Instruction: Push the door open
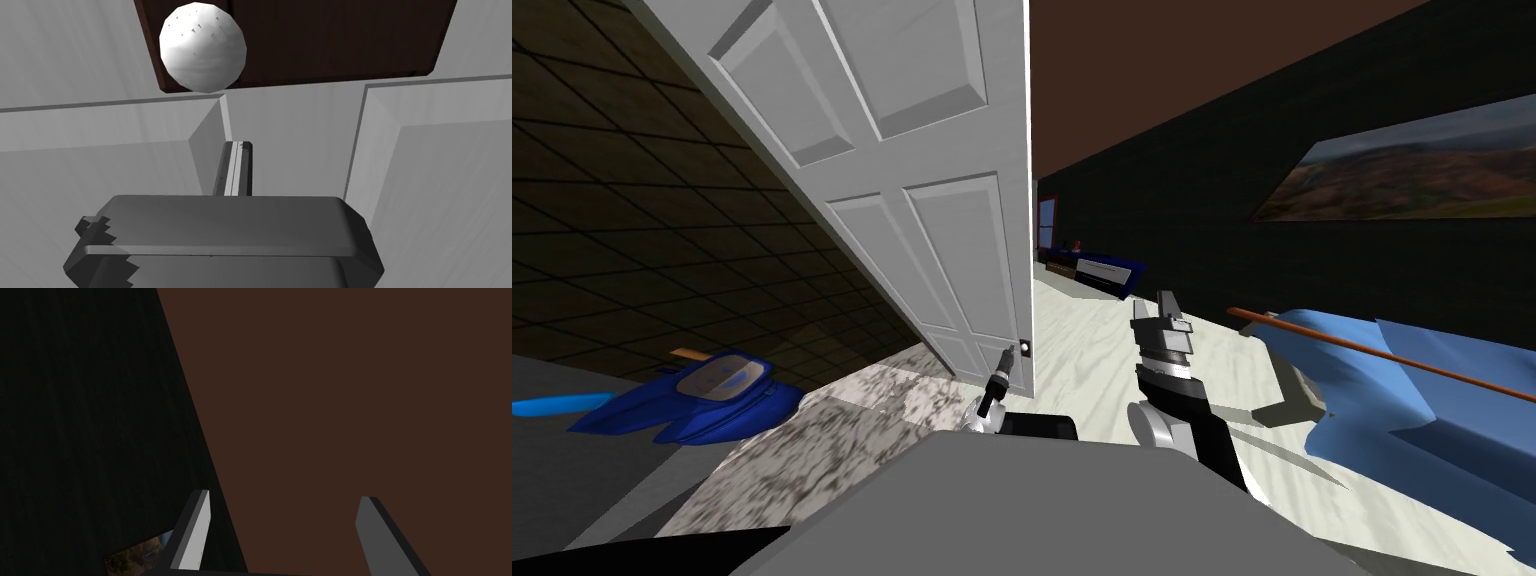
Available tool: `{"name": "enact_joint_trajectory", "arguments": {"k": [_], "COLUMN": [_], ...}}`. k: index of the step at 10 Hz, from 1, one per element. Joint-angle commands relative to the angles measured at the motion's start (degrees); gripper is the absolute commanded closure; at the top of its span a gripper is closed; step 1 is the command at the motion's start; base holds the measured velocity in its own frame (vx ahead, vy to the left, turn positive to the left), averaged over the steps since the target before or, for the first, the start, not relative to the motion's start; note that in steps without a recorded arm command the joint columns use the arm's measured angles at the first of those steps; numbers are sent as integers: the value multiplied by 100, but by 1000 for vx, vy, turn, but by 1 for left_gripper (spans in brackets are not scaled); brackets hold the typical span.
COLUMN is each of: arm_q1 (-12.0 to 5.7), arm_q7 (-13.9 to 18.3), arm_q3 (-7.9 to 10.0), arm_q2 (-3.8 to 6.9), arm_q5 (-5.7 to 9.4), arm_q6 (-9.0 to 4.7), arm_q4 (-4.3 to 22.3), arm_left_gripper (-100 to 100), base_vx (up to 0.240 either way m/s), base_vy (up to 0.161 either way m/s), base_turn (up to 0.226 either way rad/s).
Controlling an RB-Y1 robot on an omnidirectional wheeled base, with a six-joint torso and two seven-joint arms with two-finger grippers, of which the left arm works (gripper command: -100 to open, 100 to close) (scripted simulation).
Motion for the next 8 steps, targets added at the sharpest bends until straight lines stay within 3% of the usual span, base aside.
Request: {"name": "enact_joint_trajectory", "arguments": {"k": [1,5,6,8], "arm_q1": [-51,-182,-239,-296], "arm_q7": [-97,-317,-412,-507], "arm_q3": [-69,-214,-277,-339], "arm_q2": [67,110,95,61], "arm_q5": [191,616,800,983], "arm_q6": [-5,-53,-73,-93], "arm_q4": [40,169,225,280], "arm_left_gripper": [-100,-100,-100,-100], "base_vx": [-115,-105,-122,-121], "base_vy": [137,88,81,58], "base_turn": [-50,-35,-46,-38]}}
